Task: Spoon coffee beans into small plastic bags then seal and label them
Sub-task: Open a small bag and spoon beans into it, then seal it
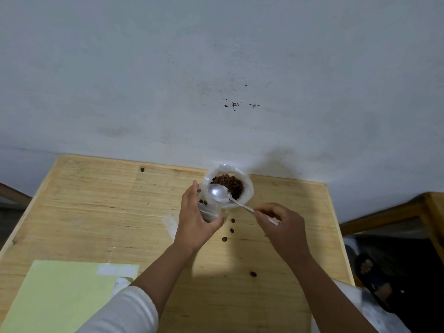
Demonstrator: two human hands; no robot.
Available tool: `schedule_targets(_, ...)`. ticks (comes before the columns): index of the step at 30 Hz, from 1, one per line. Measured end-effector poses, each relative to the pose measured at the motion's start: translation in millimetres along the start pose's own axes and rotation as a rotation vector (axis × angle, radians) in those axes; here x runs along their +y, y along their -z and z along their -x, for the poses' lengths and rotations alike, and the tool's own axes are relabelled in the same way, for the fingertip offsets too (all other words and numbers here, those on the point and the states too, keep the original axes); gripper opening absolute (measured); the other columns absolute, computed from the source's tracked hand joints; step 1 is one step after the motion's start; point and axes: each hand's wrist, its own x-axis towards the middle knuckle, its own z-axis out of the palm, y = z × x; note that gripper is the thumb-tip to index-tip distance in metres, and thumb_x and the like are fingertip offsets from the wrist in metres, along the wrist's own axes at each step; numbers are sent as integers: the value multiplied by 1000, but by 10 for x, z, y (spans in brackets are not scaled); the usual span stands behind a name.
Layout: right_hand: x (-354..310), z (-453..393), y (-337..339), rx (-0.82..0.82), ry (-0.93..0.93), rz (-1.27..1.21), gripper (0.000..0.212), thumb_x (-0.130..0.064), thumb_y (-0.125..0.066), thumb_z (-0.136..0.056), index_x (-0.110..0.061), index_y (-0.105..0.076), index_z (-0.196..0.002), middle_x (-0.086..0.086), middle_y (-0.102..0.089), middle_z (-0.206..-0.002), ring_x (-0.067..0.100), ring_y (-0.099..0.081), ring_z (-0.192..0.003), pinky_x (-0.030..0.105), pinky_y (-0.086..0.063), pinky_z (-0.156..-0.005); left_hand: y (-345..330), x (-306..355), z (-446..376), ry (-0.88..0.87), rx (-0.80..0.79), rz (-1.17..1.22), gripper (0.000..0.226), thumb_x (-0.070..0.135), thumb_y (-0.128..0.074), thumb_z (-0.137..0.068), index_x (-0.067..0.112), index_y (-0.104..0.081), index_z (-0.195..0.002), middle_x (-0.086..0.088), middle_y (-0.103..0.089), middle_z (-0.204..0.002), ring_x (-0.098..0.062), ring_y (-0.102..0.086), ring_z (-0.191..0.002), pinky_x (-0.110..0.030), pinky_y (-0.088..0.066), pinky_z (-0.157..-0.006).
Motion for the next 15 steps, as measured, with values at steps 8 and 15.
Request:
schedule_targets(8, 462, 66, -32, 396, -525, -350, 8, -12, -69, -81, -12, -73, -88, 5, -70, -79, 12, -59, -71, 26, -50, -65, -8, -12, 66, -14, 37, -30, 114, 47, -80, -66, 20, -8, -150, 2, -24, -147, 2, -28, -121, -16, -28, -99)
schedule_targets(15, 699, -26, -269, 585, -707, -249, 9, -20, -67, -82, -13, -72, -83, -1, -69, -80, 15, -61, -78, 28, -47, -74, -19, 16, 113, -22, 21, -40, 114, 45, -80, -65, 18, -10, -150, 0, -25, -147, 4, -27, -118, -18, -29, -98)
